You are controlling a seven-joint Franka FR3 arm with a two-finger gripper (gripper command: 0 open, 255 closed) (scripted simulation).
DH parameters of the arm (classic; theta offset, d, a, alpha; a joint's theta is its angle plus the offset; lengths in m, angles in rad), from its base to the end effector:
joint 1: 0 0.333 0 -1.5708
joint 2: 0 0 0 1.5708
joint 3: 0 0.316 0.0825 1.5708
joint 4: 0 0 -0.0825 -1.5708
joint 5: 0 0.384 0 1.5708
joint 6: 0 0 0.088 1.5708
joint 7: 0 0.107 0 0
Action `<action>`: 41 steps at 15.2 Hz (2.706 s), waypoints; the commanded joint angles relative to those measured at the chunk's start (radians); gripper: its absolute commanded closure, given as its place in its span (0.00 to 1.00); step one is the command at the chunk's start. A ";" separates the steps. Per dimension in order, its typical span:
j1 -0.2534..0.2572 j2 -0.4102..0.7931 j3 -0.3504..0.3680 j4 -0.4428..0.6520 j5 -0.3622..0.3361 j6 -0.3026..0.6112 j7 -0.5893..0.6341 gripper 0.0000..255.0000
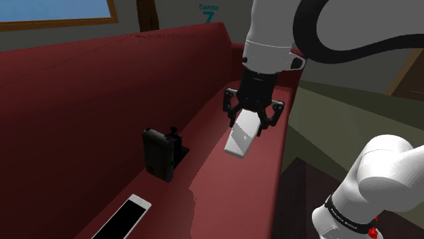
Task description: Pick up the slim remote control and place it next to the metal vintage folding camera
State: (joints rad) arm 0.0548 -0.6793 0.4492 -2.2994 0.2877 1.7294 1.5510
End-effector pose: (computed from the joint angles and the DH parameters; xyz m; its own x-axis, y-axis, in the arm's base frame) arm 0.2973 0.2324 0.5665 0.3941 -0.9190 -0.0088 -0.9175 -0.3928 -0.0628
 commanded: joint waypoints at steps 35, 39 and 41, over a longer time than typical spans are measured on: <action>0.020 0.124 0.146 -0.397 0.097 0.523 -0.017 1.00; 0.015 0.169 0.170 -0.427 0.104 0.597 -0.015 1.00; 0.015 0.169 0.170 -0.427 0.104 0.597 -0.015 1.00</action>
State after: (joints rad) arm 0.0714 -0.5143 0.6179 -2.7263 0.3918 2.3211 1.5354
